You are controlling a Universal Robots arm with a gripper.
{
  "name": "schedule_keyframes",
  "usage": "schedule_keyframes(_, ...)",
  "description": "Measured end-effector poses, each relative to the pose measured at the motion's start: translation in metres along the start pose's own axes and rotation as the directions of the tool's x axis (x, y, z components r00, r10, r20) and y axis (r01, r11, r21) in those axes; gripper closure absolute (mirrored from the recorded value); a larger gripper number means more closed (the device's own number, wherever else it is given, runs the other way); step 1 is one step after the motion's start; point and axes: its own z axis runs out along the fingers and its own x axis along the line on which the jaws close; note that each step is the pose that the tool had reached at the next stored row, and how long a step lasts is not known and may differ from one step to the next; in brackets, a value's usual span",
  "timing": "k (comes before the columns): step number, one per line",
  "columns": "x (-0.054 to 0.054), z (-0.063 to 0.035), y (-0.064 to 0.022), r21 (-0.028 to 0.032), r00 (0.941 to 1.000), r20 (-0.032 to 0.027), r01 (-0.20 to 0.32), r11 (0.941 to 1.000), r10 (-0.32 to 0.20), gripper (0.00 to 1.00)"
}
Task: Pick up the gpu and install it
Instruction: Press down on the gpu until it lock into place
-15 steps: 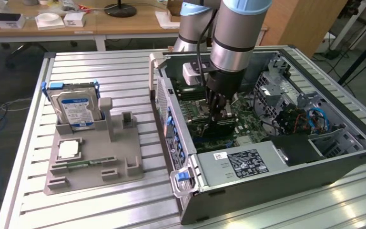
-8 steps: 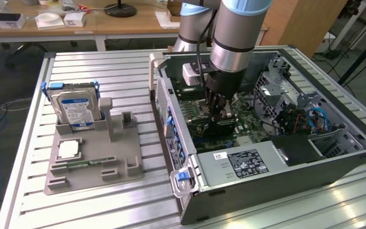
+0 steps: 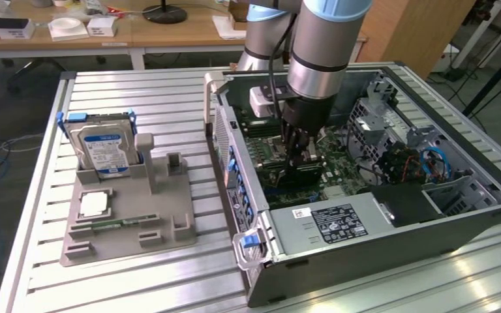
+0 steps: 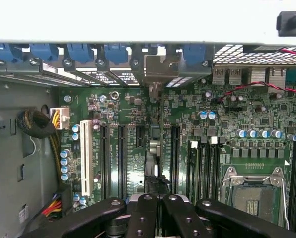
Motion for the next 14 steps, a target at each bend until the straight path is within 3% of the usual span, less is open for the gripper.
schedule_keyframes(14, 0.0000, 0.0022, 0.0002, -0.0004, 1.0000, -0.0008, 0.000, 1.0000, 0.000, 0.89)
